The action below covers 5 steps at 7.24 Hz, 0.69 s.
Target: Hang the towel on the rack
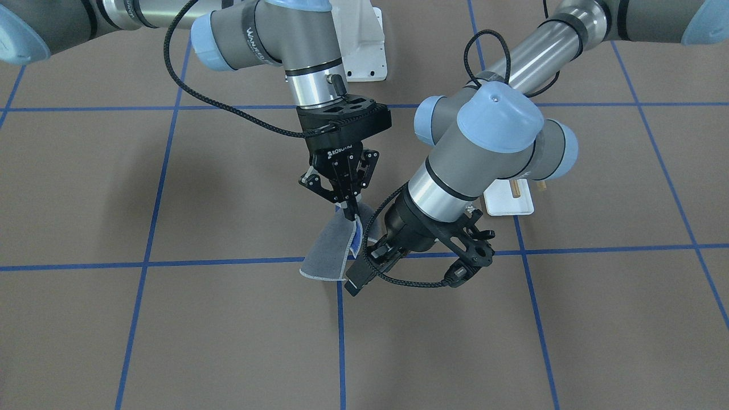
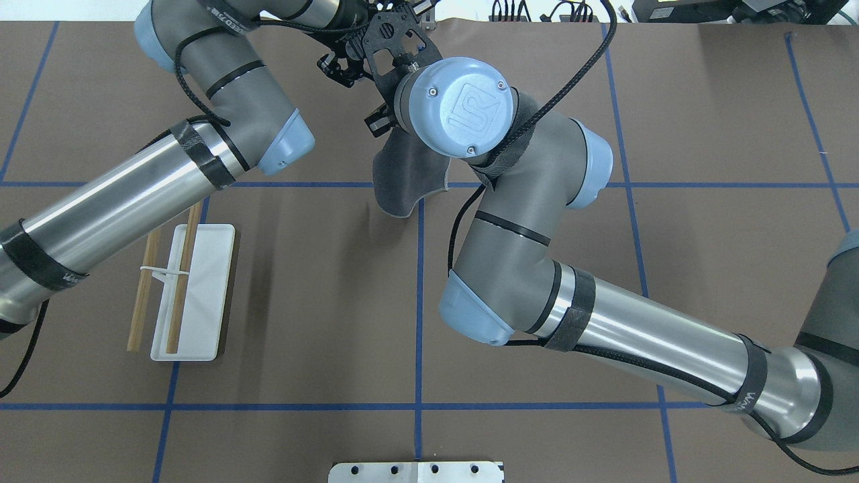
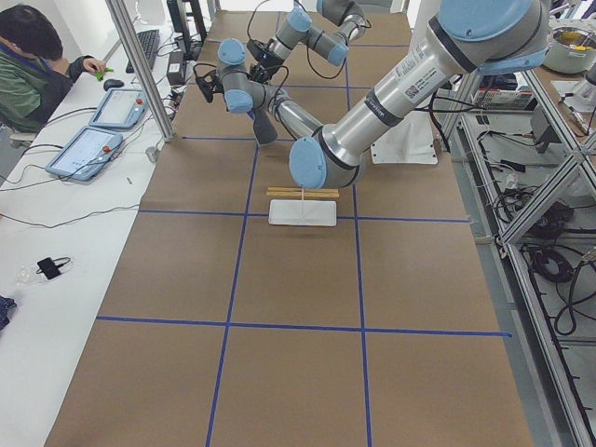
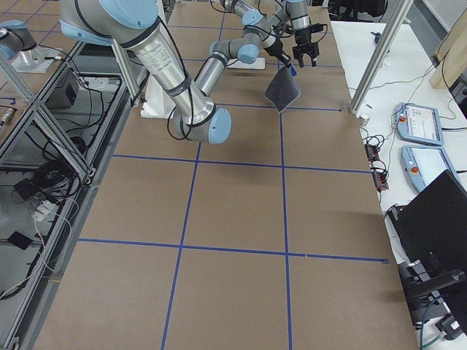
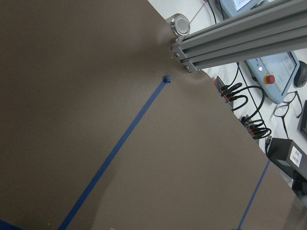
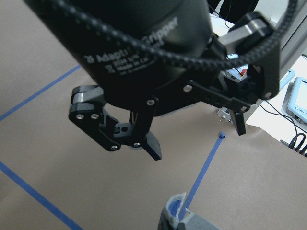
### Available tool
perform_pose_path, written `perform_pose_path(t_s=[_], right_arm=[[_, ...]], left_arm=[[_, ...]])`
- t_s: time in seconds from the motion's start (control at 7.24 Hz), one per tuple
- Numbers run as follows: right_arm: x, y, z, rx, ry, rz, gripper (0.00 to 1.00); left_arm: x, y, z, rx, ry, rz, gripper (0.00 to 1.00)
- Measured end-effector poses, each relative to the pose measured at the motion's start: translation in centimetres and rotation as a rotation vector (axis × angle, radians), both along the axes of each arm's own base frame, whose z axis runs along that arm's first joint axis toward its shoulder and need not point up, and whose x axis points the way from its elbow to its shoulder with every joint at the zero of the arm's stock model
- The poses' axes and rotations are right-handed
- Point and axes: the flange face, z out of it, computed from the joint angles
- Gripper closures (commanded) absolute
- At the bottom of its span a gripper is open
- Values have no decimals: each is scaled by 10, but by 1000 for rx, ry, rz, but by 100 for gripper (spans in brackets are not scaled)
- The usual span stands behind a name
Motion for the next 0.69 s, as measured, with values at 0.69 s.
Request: perform_pose_path(t_s=[0.69], right_arm=[[36,-22,11,-61,-196,27,100]], left_arm=[[-69,-10,70,47,75,58,5]])
